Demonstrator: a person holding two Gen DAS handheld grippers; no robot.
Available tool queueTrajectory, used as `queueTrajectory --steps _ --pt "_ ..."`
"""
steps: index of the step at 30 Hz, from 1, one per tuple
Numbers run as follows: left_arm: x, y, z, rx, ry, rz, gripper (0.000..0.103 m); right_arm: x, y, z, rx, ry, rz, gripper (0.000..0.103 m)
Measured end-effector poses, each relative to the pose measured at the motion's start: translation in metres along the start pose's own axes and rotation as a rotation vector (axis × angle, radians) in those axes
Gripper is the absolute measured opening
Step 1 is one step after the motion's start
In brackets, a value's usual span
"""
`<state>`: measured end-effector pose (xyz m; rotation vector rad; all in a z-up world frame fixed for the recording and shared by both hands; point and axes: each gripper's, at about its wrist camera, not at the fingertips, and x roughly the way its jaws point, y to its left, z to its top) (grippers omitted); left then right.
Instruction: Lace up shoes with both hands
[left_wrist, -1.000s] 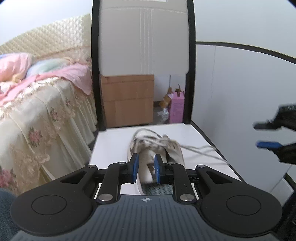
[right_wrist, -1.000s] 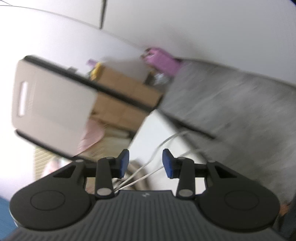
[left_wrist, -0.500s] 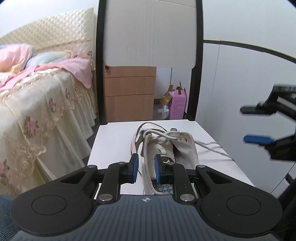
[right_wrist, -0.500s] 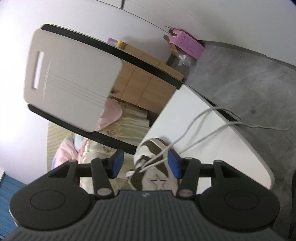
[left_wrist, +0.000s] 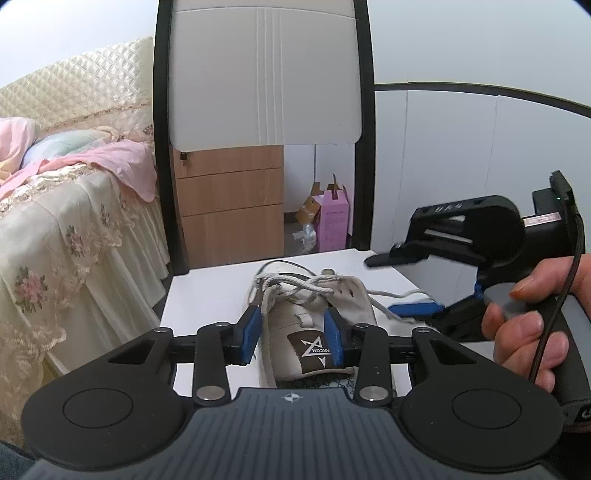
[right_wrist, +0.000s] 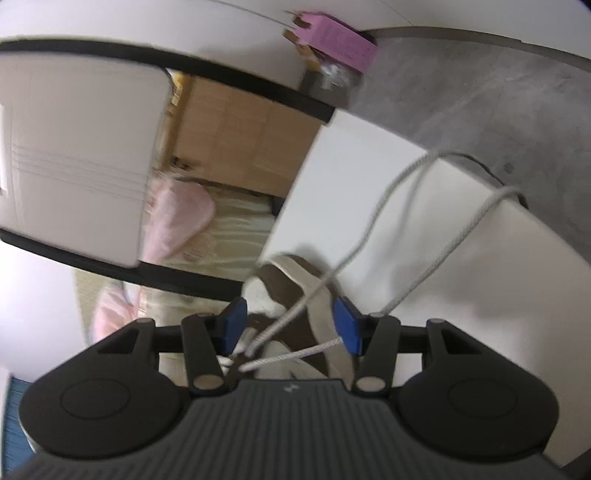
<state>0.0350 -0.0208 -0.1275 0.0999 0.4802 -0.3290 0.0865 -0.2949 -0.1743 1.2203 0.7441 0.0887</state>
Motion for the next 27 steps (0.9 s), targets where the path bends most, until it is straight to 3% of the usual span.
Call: queueTrajectory --steps 5,9,12,18,21,27 --pt "0.006 0.014 0.003 -0.088 -0.001 0.031 0.042 0.012 0.001 0.002 0.006 -0.027 -0.03 0.054" --pt "0.016 0.019 0.002 -0.094 0.05 0.074 0.042 0.011 -0.005 0.004 0.028 -0.089 -0.068 0.051" --pt "0.024 0.024 -0.001 -0.129 0.114 0.066 0.042 0.015 -0.005 0.004 0.018 -0.117 -0.069 0.043" --pt "0.026 0.023 -0.009 -0.159 0.182 0.031 0.041 0.014 -0.004 0.008 -0.032 -0.184 -0.08 0.042" --pt "0.025 0.025 -0.01 -0.191 0.191 0.021 0.041 0.012 0.0 0.007 -0.047 -0.216 -0.035 0.042" --pt "0.018 0.028 -0.012 -0.231 0.189 -0.015 0.041 0.014 0.013 0.006 -0.07 -0.218 0.154 0.04"
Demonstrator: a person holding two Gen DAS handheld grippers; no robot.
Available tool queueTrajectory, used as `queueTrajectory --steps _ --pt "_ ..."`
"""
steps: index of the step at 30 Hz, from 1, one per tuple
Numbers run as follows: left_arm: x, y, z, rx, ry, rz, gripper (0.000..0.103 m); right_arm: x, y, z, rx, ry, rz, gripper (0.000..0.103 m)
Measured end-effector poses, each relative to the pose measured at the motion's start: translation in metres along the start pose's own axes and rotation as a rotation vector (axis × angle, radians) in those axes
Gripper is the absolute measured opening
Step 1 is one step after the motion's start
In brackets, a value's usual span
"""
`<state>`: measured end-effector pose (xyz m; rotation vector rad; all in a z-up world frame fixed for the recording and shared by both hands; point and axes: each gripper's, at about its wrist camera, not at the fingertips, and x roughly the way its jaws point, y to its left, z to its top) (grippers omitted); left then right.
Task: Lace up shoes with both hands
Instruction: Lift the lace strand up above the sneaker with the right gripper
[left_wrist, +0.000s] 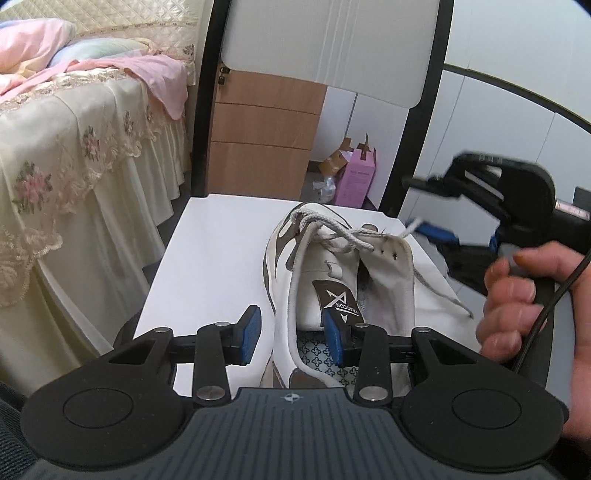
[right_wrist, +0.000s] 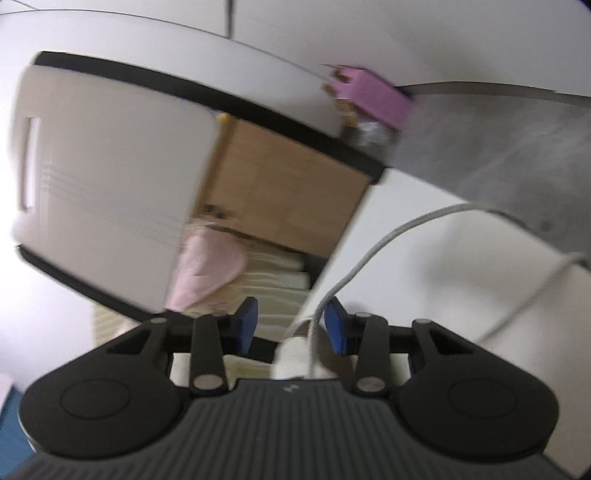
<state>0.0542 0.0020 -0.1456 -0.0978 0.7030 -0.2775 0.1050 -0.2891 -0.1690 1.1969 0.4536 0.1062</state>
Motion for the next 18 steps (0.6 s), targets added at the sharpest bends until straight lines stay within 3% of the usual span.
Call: queueTrajectory --steps 3,6,11,18 --pt "-0.001 -0.002 0.0 0.001 -0.004 -0.025 0.041 0.001 0.007 -0.001 0.015 -0.006 0.094 0.026" --pt "-0.001 -0.01 -0.002 0.046 -0.017 -0.004 0.041 0.0 0.022 0.002 -0.022 -0.012 0.148 0.012" --pt "-0.001 -0.006 -0.002 0.019 -0.011 -0.003 0.041 -0.008 0.061 0.014 -0.102 -0.041 0.225 0.004" --pt "-0.002 -0.008 -0.002 0.033 -0.018 0.001 0.041 -0.024 0.128 0.029 -0.226 -0.087 0.325 0.004"
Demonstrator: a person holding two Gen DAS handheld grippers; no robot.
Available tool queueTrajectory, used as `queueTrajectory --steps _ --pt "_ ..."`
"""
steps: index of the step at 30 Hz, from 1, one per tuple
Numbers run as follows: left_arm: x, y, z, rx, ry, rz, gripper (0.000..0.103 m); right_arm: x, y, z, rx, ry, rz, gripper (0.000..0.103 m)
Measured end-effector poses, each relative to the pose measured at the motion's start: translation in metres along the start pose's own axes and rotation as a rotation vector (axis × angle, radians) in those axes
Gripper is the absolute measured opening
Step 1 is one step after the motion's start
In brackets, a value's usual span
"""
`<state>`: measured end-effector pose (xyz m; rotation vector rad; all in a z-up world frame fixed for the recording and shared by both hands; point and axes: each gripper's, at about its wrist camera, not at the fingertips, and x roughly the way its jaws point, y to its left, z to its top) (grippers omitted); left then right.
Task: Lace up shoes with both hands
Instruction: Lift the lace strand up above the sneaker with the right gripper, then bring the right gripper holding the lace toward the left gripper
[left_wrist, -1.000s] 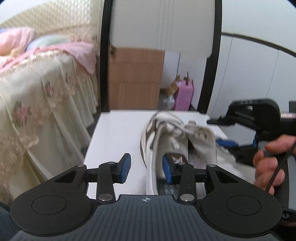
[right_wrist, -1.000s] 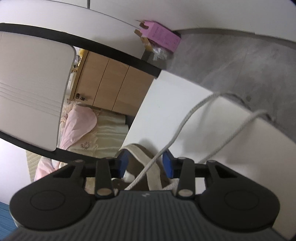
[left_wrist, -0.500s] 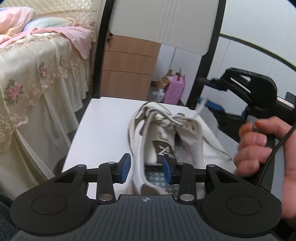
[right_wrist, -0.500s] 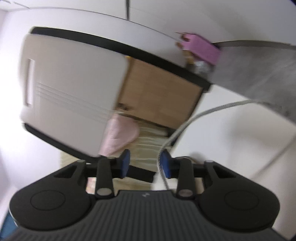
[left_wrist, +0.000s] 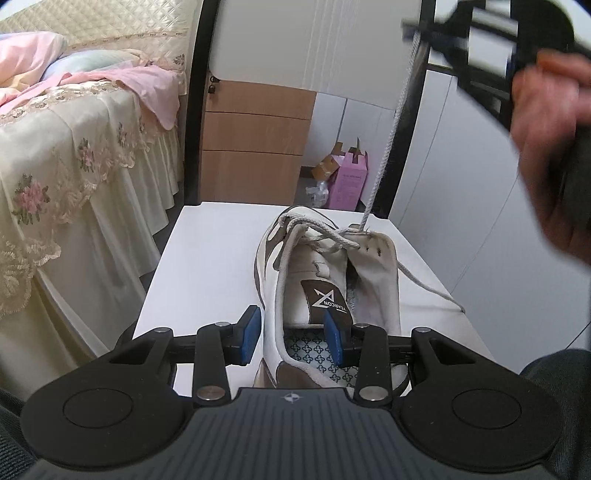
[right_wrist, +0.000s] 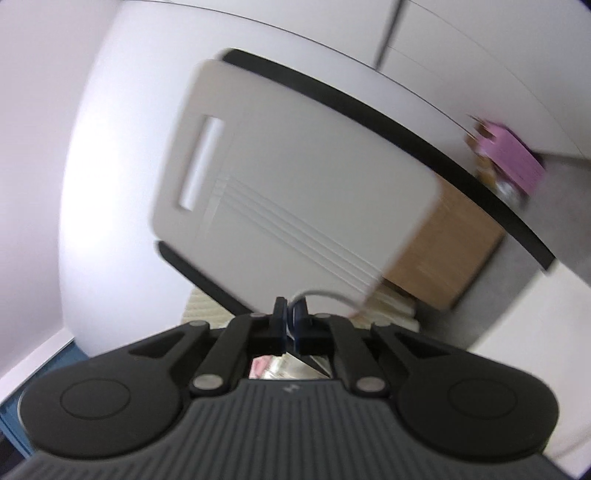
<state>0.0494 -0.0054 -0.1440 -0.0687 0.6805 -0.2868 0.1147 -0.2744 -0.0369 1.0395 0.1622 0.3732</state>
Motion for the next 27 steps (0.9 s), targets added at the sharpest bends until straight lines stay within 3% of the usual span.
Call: queueTrajectory --steps 4,11,18,21,25,27 --pt "0.0 0.002 0.0 -0.011 0.003 0.0 0.041 0.005 0.035 0.02 -0.055 -0.018 0.041 0.004" --pt "-0.001 0.0 0.0 0.003 -0.004 0.007 0.042 0.012 0.094 0.049 -0.263 0.003 0.05 0.004" --pt "-0.008 0.001 0.005 0.004 -0.051 0.015 0.042 0.018 0.118 0.039 -0.554 0.163 -0.058 0.003" --pt "-0.013 0.002 0.008 0.005 -0.087 0.02 0.042 0.016 0.111 0.029 -0.573 0.254 -0.087 0.003" --pt "-0.023 0.002 0.012 -0.001 -0.146 -0.023 0.042 0.009 0.096 0.016 -0.5 0.342 -0.095 0.003" --pt "-0.03 0.001 0.013 -0.004 -0.183 -0.065 0.051 0.007 0.088 0.006 -0.467 0.389 -0.104 0.003"
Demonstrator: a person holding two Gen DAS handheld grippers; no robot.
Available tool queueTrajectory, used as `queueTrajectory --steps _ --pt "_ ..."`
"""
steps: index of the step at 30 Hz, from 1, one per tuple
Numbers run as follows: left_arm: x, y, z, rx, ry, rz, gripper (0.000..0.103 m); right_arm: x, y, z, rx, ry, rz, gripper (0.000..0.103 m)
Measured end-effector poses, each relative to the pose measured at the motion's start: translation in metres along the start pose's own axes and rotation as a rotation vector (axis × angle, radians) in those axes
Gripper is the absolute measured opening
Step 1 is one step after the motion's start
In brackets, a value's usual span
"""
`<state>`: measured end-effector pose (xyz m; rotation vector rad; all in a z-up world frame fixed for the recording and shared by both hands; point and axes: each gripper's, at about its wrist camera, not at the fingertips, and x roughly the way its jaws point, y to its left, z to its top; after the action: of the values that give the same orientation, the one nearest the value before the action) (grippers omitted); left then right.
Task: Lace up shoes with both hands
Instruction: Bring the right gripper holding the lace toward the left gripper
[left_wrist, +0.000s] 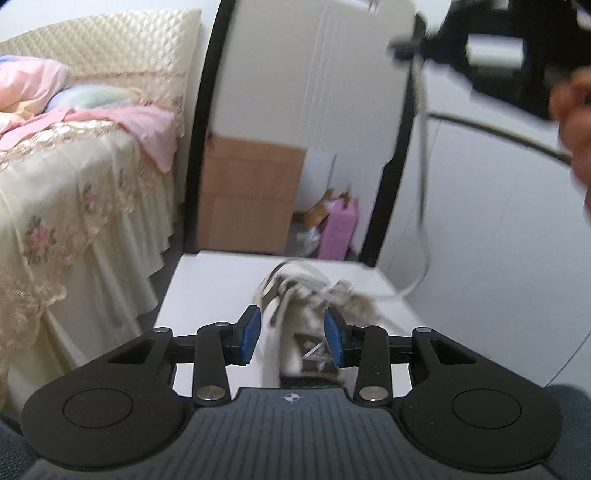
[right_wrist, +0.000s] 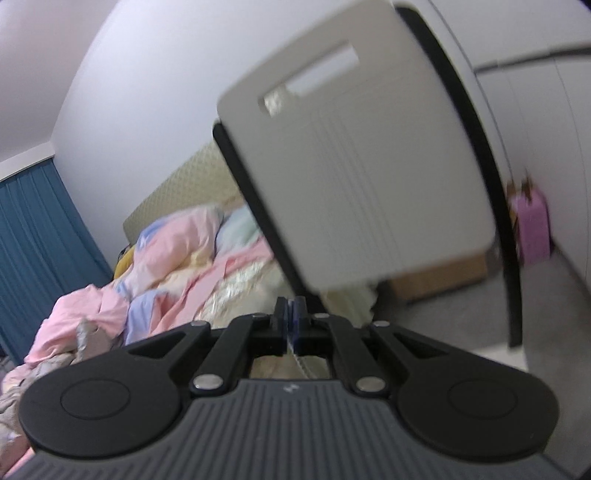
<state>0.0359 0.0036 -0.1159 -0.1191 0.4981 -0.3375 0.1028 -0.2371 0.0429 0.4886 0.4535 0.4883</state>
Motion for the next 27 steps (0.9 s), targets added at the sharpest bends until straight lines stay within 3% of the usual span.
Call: queueTrajectory --steps 6,11,13,16,19,21,23,27 --pt "-0.013 -0.012 0.0 0.038 -0.074 -0.124 0.052 0.009 -0.002 -0.049 0.049 0.173 -0.005 0.004" --pt "-0.017 -0.022 -0.003 0.076 -0.104 -0.17 0.051 0.012 0.005 -0.084 0.045 0.292 -0.006 0.004" --pt "-0.016 -0.023 -0.004 0.077 -0.106 -0.168 0.045 0.009 0.006 -0.093 0.053 0.314 0.001 0.004" --pt "-0.012 -0.021 -0.004 0.059 -0.095 -0.166 0.01 0.01 0.009 -0.098 0.074 0.337 0.02 0.004" --pt "-0.01 -0.015 -0.003 0.037 -0.087 -0.161 0.005 0.009 0.011 -0.097 0.066 0.336 0.032 0.007" --pt "-0.01 -0.01 -0.002 0.0 -0.086 -0.181 0.005 0.009 0.013 -0.094 0.044 0.345 0.023 0.013" --pt "-0.011 -0.006 -0.001 -0.018 -0.088 -0.182 0.005 0.008 0.013 -0.091 0.028 0.349 0.022 0.043" --pt "-0.009 -0.003 0.0 -0.035 -0.081 -0.178 0.005 0.002 0.012 -0.088 -0.001 0.342 0.043 0.044"
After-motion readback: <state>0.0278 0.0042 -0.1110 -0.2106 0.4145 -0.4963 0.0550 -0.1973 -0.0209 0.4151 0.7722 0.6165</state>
